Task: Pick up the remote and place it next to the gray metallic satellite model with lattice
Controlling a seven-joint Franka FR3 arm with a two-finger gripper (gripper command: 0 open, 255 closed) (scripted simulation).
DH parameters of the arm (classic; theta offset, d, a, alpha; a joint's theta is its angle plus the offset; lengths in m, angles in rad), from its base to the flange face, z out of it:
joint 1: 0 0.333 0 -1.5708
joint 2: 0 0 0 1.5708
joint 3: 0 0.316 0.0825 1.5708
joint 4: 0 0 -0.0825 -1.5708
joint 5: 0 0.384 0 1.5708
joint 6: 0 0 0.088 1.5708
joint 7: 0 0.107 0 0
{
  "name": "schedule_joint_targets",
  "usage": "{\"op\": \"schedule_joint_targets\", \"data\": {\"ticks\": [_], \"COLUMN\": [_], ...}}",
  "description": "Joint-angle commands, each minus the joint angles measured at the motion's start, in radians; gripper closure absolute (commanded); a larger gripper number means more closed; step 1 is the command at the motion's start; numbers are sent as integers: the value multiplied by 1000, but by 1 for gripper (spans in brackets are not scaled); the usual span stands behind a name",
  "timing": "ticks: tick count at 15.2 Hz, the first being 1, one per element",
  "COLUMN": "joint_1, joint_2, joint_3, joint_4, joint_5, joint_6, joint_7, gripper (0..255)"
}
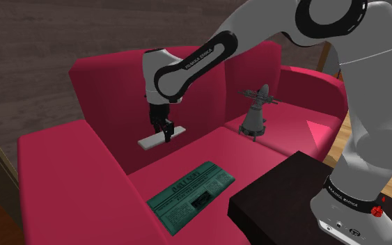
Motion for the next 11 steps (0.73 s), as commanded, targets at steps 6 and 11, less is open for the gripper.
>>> {"op": "schedule_joint_targets", "data": {"ticks": [6,11], "joint_1": [-8,-13], "joint_2": [-45,-73], "joint_3": [15,24], "joint_4": [31,60], "joint_5": [26,43], "joint_6": [-72,-126], "joint_7": [-16,-27], "gripper": [255,255]}}
